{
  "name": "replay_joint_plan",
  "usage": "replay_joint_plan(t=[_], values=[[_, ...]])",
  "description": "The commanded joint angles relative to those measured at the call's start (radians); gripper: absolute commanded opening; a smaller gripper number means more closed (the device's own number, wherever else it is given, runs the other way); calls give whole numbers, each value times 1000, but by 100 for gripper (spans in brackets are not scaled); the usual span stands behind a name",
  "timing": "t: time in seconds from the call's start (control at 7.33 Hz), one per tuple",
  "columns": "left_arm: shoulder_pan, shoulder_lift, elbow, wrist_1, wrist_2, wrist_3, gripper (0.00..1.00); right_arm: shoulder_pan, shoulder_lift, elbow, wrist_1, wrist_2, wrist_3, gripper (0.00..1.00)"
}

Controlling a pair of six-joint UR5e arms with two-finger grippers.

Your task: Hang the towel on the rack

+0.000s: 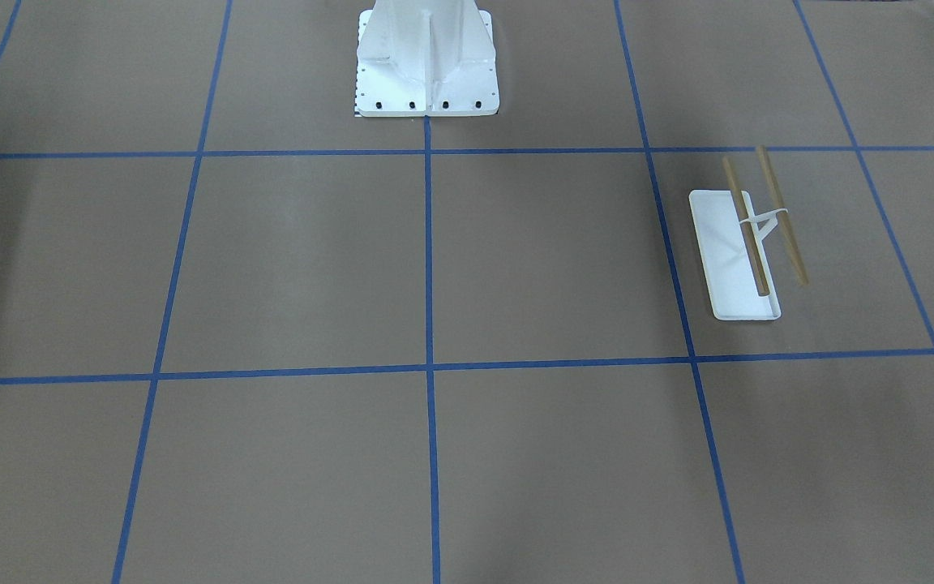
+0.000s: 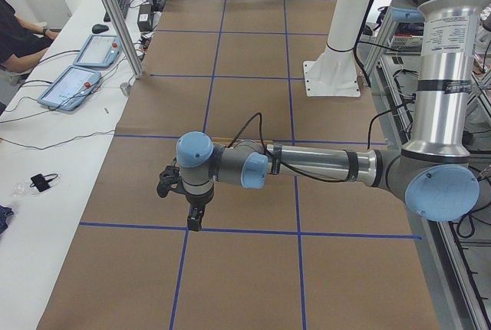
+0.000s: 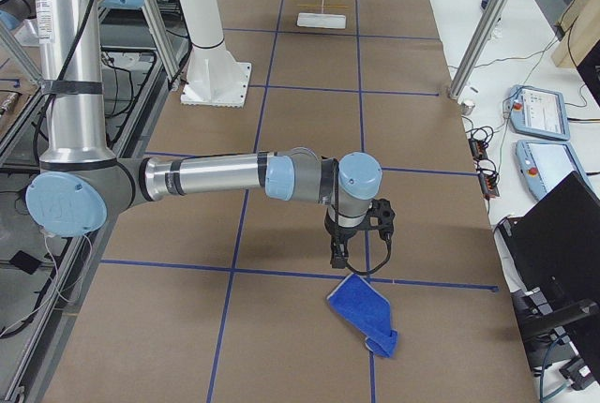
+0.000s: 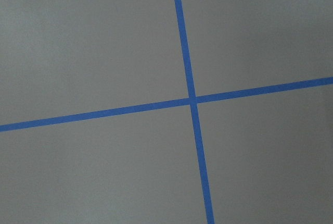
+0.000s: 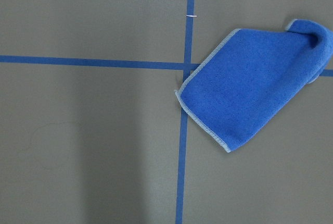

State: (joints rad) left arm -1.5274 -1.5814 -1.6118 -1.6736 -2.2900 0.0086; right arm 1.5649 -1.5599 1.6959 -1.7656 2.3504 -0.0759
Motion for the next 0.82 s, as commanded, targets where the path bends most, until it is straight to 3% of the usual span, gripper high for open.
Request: replay_joint_plan(t=[0.0,0.68], values=[[1,-3,-17,-3,1,-4,98,1,1,4,5,12,2,100],[3,-5,-17,2,20,5,98,0,-5,-16,0,9,16,100]])
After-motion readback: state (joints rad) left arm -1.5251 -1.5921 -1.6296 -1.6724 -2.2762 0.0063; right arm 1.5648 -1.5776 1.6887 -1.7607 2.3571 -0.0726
